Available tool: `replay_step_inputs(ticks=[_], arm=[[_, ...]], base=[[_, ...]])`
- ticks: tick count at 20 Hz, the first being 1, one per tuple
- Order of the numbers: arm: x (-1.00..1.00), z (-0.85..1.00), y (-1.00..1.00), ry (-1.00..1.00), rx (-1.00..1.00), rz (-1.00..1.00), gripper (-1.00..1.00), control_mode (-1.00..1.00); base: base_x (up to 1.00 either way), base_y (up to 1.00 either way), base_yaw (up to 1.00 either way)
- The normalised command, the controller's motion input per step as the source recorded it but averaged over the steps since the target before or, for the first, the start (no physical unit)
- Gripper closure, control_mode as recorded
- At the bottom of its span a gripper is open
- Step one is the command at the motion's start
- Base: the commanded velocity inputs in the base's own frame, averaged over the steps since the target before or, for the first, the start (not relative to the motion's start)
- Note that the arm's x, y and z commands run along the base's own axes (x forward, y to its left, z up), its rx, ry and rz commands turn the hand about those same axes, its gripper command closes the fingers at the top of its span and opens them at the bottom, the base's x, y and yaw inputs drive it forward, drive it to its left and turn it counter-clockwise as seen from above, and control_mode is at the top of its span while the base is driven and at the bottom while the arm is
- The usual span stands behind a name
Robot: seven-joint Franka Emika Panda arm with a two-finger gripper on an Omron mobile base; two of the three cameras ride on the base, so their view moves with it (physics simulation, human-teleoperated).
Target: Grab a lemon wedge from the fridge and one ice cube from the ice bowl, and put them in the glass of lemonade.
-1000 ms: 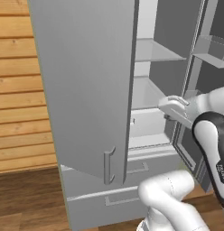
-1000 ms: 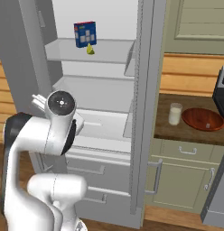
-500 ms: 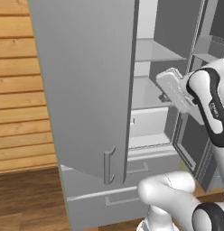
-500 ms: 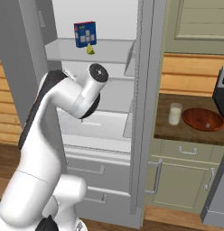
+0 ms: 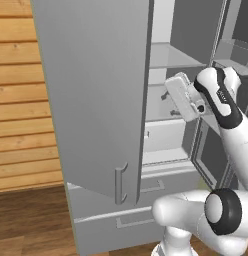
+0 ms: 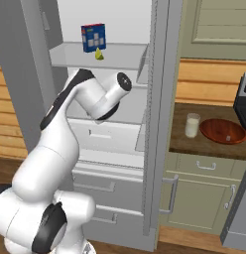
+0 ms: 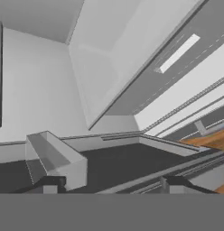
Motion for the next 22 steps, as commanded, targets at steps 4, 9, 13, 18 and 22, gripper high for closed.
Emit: replay_step_inputs(ticks=[4, 9, 13, 18, 22], arm=[[0.58, 0.0, 0.49, 0.19, 0.05, 0.04, -1.0, -1.0], [0.21, -0.01, 0.47, 0.2, 0.04, 0.15, -1.0, -1.0], [0.43, -0.31, 0.41, 0.02, 0.01, 0.12, -1.0, -1.0], [0.47, -0.25, 0.37, -0.02, 0.0, 0.02, -1.0, -1.0], [0.31, -0.13, 0.05, -0.03, 0.0, 0.0, -1.0, -1.0]], base=[[0.0, 0.0, 0.0], [0.0, 0.0, 0.0], [0.0, 0.0, 0.0], [0.0, 0.0, 0.0], [0.0, 0.0, 0.0]])
